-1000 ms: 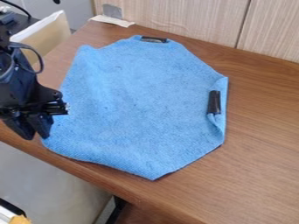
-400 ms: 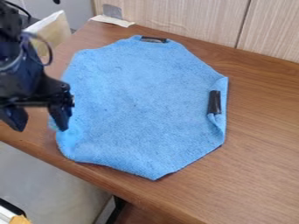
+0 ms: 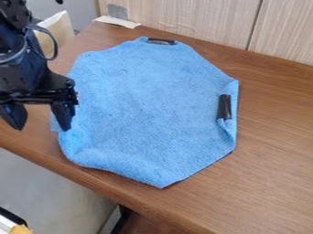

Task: Unfold the cloth from top right to bottom left

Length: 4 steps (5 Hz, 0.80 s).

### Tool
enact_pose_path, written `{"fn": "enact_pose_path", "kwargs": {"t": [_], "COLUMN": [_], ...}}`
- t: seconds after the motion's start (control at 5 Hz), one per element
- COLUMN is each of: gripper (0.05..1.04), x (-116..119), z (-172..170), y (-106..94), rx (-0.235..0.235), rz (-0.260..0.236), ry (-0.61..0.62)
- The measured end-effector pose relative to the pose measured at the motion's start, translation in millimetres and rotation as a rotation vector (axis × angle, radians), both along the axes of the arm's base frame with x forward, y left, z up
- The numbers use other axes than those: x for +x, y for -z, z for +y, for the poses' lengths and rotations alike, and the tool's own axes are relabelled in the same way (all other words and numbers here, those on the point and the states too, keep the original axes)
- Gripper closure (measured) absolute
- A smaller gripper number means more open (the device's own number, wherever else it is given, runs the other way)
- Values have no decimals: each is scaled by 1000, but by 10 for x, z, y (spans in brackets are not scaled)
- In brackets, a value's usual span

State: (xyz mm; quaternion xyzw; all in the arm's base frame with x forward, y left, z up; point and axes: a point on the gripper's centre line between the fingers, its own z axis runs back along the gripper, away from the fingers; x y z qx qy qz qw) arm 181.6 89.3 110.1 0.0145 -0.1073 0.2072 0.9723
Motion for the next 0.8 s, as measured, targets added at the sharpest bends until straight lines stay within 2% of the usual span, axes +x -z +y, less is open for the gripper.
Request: {"fn": "enact_pose_path", "kwargs": {"t": [0.2,0.4,0.6,0.8], "gripper": [83,83,83,83], "x": [144,303,433,503], "z": [-31,-93,-165,-239], "y": [-133,-358,-502,-495], "rx": [9,39,57,69], "rz": [-5,-34,-43,-14], "ry": [30,65,112,158]}}
